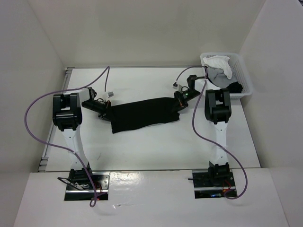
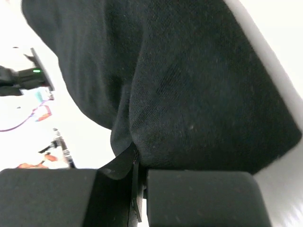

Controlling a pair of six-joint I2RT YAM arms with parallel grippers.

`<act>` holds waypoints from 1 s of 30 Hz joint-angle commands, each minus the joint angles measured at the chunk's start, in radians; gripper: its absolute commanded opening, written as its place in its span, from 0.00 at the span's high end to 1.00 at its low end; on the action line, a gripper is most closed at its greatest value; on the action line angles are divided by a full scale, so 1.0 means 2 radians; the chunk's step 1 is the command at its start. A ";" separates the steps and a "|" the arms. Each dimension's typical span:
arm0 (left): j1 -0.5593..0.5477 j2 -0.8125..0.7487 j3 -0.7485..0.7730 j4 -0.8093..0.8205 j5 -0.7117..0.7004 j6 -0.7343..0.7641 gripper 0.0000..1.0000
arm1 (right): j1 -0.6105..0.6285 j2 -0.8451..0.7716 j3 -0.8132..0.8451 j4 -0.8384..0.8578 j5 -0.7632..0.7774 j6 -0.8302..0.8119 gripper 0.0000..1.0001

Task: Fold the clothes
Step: Fold the tank top

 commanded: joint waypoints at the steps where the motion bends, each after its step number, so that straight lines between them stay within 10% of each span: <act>1: -0.004 -0.016 -0.004 -0.003 0.000 0.023 1.00 | 0.000 -0.025 -0.016 0.029 0.157 -0.022 1.00; 30: -0.071 0.039 0.194 -0.175 0.175 0.133 1.00 | -0.006 -0.137 -0.002 -0.001 0.323 -0.003 1.00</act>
